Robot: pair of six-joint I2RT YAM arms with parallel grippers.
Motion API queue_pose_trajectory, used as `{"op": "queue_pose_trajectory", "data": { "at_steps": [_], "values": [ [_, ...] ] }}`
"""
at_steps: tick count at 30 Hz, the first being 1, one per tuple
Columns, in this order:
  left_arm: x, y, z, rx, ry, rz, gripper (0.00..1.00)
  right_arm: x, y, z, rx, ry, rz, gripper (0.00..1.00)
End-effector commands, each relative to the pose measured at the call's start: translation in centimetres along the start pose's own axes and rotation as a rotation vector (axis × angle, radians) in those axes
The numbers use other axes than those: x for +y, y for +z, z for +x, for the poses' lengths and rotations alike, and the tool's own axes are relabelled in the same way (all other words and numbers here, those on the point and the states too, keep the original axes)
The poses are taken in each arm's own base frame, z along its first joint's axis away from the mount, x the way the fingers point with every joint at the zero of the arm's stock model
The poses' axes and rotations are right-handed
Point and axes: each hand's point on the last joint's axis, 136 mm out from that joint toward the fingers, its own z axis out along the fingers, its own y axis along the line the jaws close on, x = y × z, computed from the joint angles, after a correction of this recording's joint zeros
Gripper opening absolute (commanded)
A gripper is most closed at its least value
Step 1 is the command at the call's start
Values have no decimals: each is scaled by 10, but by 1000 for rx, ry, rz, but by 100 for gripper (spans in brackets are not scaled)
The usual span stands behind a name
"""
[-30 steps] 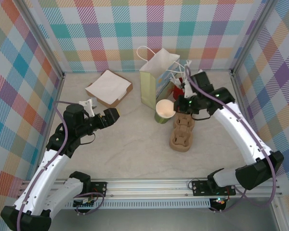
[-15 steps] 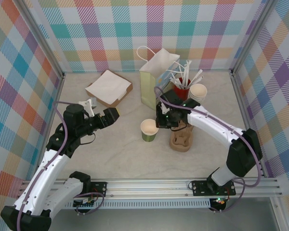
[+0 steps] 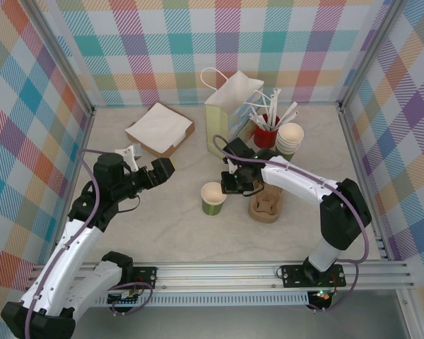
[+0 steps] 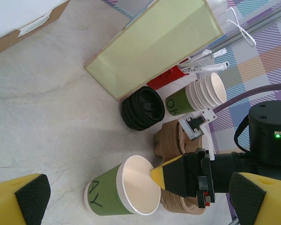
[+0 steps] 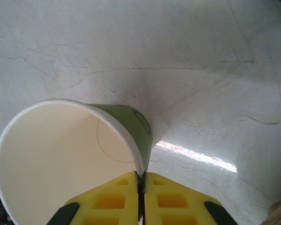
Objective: Pack the takeout coffee
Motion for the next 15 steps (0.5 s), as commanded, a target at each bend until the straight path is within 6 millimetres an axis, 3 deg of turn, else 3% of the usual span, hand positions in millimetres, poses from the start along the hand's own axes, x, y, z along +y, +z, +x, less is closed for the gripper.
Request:
{"op": "queue_pose_trajectory", "data": {
  "at_steps": [1,5,11,15],
  "values": [
    [2,1,-5,-27,-9,3,100,10,-2,2,31,-24,-26,12],
    [0,-1,-6,-30,-8,9,100,12,-12,0,19,-35,-21,15],
    [-6,-2,-10,-36,2,24,100,19,-41,-10,-40,-71,-31,34],
    [-9,-2,-10,-31,4,38,100,3,-57,-20,-70,-58,9,36]
  ]
}}
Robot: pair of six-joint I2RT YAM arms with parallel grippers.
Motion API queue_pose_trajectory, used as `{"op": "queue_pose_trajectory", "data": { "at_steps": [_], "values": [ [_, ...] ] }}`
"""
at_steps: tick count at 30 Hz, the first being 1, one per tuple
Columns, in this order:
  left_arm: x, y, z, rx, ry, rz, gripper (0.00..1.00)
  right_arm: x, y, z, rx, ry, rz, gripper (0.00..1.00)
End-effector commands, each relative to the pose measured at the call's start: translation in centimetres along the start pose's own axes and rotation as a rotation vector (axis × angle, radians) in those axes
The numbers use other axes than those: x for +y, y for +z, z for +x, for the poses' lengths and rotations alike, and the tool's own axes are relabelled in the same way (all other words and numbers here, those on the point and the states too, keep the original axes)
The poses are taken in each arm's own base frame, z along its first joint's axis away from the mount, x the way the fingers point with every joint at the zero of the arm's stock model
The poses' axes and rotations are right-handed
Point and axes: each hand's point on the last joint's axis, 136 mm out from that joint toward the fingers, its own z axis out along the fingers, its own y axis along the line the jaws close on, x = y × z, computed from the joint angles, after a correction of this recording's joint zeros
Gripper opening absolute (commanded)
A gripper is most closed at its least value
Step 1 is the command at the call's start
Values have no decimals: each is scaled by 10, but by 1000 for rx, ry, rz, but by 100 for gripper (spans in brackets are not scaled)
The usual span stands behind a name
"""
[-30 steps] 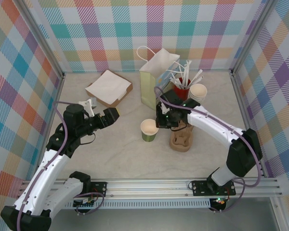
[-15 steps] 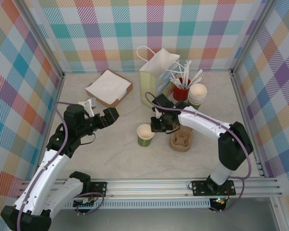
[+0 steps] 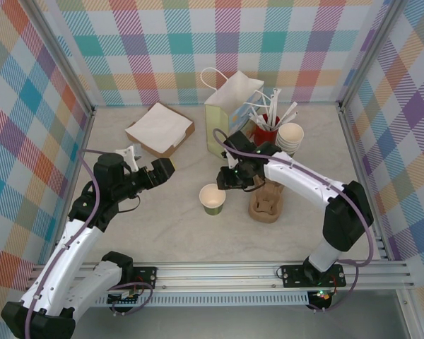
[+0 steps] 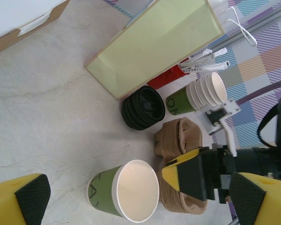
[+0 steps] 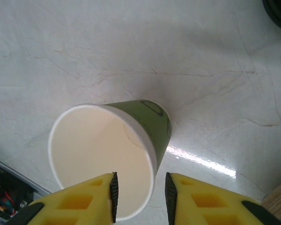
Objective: Pack the takeout coffee
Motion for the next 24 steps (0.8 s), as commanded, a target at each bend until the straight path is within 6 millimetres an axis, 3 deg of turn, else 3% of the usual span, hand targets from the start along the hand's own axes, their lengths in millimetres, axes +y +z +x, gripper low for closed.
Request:
{"op": "queue_pose_trajectory", "data": {
  "at_steps": [1,6,12,16,24],
  "values": [
    [-10,-3,-10,-31,5,41,100,-23,-32,-14,-55,6,58,36],
    [-9,-2,-9,-27,3,38,100,-69,-40,-40,-119,48,141,35],
    [-7,-2,-7,-20,1,32,100,-121,-35,-77,-174,56,253,35],
    [-6,-3,-7,-21,2,25,100,-131,-27,-99,-195,51,253,35],
    [-4,-4,-6,-23,1,18,100,-142,-6,-121,-175,49,283,34]
  ]
}}
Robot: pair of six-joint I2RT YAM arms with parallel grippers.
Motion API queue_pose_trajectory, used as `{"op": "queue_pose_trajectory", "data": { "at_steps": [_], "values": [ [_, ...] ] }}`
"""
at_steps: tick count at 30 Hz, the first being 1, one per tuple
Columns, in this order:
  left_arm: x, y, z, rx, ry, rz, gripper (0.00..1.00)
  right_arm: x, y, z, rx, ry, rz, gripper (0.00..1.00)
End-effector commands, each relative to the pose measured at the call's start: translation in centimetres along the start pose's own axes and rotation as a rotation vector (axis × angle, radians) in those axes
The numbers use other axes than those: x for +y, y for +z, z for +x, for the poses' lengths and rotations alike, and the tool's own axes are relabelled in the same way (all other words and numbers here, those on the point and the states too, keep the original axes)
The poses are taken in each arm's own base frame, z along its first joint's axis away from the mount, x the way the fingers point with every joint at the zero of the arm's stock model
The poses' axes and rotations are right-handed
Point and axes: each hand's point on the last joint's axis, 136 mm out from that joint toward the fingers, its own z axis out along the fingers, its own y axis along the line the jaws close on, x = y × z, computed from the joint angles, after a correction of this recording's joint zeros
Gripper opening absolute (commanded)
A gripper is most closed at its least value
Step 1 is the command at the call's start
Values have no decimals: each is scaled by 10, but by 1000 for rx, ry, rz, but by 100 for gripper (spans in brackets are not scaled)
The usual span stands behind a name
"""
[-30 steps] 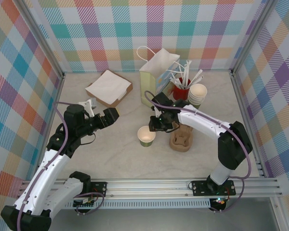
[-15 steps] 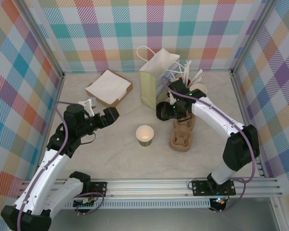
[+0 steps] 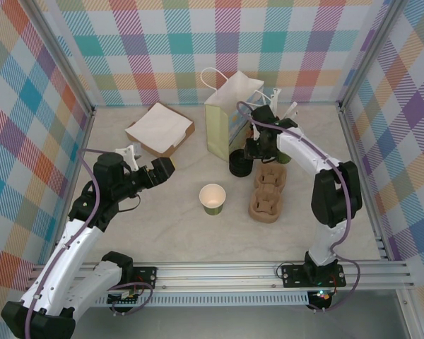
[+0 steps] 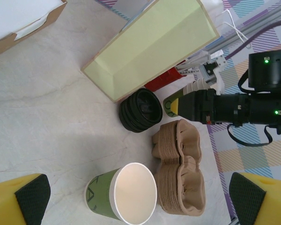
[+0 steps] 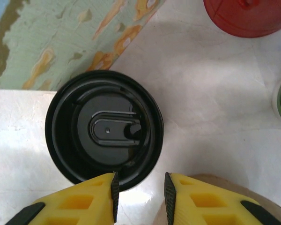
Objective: Pack the takeout coffee
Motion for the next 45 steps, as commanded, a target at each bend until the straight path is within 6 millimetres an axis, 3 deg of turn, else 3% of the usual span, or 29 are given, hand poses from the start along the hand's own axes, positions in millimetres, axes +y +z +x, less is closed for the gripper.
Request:
{"op": "queue_pose_trajectory", "data": {
  "at_steps": [1,12,26,35,45],
  "values": [
    [-1,-4,-4,-16,-3,3,100,-2,3,-16,-29,-25,15,34],
    [0,-6,-3,-16,1,-4,100,-9,30,-18,22,-49,65,35],
    [2,-5,-2,-15,3,-11,100,-13,48,-11,72,-65,82,32],
    [2,-6,-2,-16,4,-12,100,-12,42,-13,64,-67,81,16],
    [-2,-6,-3,-15,1,6,100,-10,13,-16,9,-62,67,13]
  ]
}}
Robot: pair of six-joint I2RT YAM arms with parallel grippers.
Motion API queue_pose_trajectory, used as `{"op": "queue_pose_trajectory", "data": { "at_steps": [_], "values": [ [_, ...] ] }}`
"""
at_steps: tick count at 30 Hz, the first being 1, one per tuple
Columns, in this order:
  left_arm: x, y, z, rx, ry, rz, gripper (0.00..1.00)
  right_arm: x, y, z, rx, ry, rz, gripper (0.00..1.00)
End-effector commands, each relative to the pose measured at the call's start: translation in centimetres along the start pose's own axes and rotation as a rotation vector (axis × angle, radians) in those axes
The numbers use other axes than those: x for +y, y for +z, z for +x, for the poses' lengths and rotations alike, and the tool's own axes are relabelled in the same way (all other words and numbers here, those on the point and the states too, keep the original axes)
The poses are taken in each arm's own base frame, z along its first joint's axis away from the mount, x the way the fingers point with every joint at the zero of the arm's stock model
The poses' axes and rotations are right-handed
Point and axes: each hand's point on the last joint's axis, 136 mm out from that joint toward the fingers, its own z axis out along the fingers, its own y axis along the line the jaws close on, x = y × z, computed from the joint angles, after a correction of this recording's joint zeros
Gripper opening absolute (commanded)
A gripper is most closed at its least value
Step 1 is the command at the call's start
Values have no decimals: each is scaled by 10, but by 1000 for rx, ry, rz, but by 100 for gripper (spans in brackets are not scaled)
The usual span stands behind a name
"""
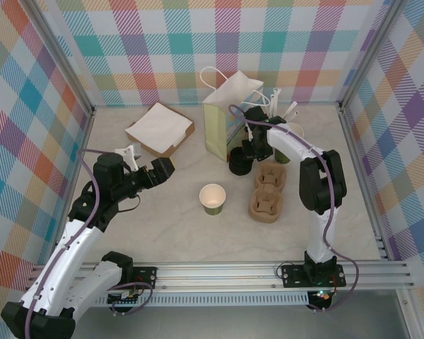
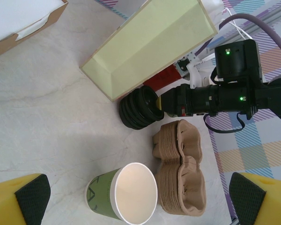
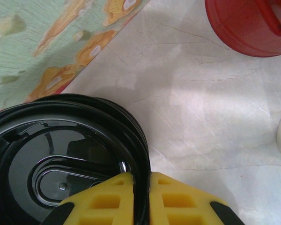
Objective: Pack the takeout coffee
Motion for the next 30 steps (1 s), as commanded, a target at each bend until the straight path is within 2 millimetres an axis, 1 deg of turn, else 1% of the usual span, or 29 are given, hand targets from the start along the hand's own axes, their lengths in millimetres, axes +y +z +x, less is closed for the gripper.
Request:
{"op": "queue_pose_trajectory", "data": {
  "at_steps": [1,3,9,12,13,19,21,24,27,30],
  "values": [
    [-4,-5,-3,-11,-2,18,100,-2,-34,-5,-59,6,-13,13],
    [-8,-3,-3,-2,-16,39,100,-3,-42,-4,-74,10,-17,13],
    [-32,8,6,76,-64,146,100,2,-71,6,-125,34,-69,13],
    [-45,20,14,130,-110,185,99,8,-88,14,-166,41,-112,13],
    [-52,24,14,136,-121,212,99,9,-94,17,-185,43,-128,13],
    [-87,50,25,223,-202,293,98,23,-131,33,-297,37,-219,13],
    [-97,59,28,247,-237,305,98,29,-143,37,-340,39,-259,13],
    [-117,72,34,292,-254,342,98,41,-159,45,-398,25,-316,13],
    [-134,84,44,340,-233,349,97,49,-170,51,-439,8,-345,13],
    [-144,96,53,369,-213,344,96,57,-178,57,-460,-7,-369,13]
  ]
}}
